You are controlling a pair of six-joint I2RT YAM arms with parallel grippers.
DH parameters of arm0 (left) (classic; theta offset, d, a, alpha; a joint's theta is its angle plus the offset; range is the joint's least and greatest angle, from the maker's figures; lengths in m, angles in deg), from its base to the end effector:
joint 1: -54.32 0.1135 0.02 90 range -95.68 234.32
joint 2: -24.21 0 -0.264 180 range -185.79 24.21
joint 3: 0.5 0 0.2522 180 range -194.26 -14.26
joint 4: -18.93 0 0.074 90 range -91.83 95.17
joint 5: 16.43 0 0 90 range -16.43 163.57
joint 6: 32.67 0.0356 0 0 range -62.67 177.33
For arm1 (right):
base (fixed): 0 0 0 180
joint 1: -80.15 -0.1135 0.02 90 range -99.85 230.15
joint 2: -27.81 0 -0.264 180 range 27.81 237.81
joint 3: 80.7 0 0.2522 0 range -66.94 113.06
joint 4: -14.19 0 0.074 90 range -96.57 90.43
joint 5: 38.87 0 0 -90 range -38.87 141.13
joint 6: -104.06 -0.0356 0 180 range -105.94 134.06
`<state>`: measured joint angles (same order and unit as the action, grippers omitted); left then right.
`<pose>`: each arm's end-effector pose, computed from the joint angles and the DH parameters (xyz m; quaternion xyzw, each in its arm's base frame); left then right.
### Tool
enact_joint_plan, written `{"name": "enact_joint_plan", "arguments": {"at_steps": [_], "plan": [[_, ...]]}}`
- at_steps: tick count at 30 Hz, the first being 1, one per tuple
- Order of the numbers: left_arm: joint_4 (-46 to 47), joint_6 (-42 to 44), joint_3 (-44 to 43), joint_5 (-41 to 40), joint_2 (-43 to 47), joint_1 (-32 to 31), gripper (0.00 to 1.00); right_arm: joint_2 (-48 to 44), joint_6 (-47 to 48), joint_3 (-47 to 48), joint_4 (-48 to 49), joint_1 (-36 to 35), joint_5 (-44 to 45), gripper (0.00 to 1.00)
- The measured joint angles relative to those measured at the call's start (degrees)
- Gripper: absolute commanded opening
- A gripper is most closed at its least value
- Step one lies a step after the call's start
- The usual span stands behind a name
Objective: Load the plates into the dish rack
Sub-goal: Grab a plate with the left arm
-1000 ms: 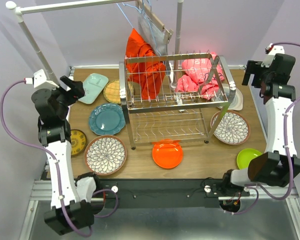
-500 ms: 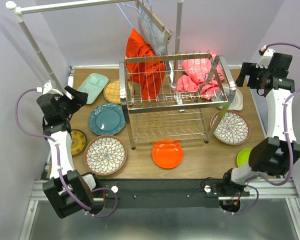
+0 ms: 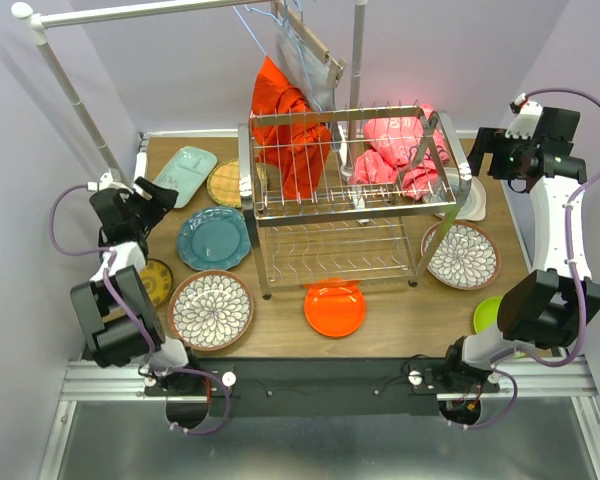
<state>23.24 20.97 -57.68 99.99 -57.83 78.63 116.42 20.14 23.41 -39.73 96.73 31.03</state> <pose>0.2903 0.1138 0.2318 -0.2918 0.7563 -0.2450 0.5318 0.3301 -0.0855 0.3781 0.0055 0.8898 0.0699 0.4509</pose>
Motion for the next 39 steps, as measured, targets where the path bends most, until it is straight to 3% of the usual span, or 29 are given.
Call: {"name": "enact_joint_plan", "arguments": {"at_steps": [8,23,39], "plan": [[5.0,-4.0,-1.2,-3.2,-10.6,-0.5,0.76,0.0,0.6,0.1,0.0,0.0,-3.5,1.00],[5.8,-9.2,-8.9,-11.2,-23.4,-3.8,0.66,0.0,0.1,0.1,0.0,0.0,-5.0,1.00],[-4.9,-13.8,-21.3,-21.1,-28.2,-6.4,0.63,0.0,-1.5,4.0,0.0,0.0,-4.6,1.00]]}}
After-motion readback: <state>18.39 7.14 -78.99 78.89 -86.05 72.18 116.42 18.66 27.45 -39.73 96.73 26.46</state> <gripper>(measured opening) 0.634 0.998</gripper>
